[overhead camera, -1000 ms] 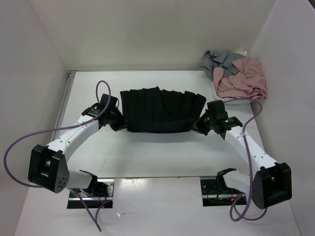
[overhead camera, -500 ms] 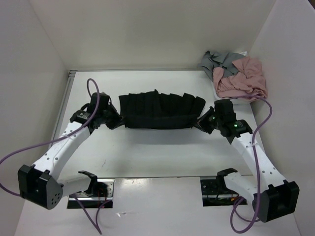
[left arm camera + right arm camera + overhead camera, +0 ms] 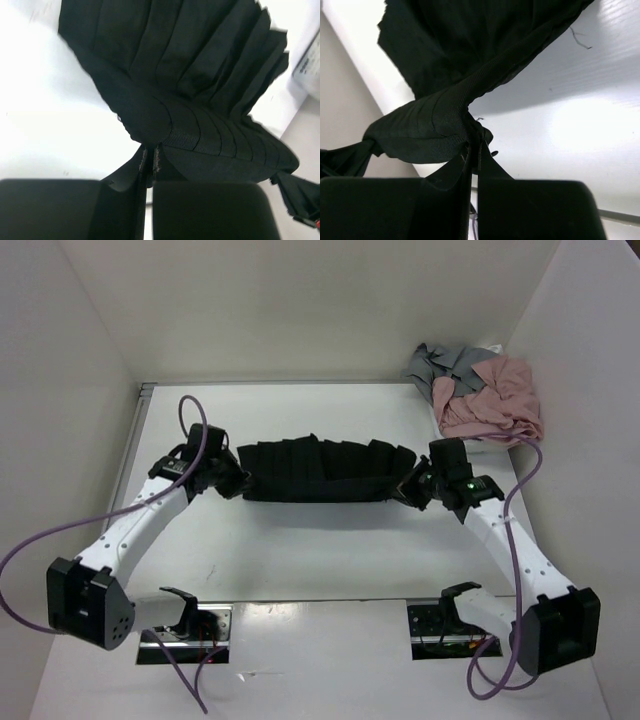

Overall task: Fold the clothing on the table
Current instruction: Fold the skirt

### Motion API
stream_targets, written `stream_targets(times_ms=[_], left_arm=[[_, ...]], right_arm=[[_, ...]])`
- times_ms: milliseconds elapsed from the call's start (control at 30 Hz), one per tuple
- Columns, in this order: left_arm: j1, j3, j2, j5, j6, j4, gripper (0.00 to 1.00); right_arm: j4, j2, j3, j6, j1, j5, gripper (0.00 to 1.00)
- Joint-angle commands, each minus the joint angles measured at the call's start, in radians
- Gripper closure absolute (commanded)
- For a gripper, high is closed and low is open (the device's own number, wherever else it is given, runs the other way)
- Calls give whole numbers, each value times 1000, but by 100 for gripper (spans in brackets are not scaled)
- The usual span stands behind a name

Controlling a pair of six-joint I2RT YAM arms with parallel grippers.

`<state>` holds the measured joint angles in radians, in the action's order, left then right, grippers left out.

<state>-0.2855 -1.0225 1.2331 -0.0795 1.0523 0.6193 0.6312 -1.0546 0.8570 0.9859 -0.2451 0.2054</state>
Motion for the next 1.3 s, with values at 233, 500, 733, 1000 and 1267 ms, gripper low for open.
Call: stream_targets(times_ms=[233, 500, 733, 1000, 1267], left_arm=[[72, -169, 163, 64, -29, -121, 100], [126, -223, 284, 15, -38, -181, 100], [144, -281, 407, 46, -48, -246, 100], [154, -442, 594, 46, -37, -265, 100], [154, -563, 745, 78, -28, -277, 71]], right_arm=[[-126, -120, 149, -26, 44, -78, 100], [-200, -275, 209, -44, 138, -29, 100], [-286, -427, 258, -53, 138, -20, 100], [-353, -619, 419, -53, 138, -9, 89], [-367, -832, 602, -53, 129, 0, 55]])
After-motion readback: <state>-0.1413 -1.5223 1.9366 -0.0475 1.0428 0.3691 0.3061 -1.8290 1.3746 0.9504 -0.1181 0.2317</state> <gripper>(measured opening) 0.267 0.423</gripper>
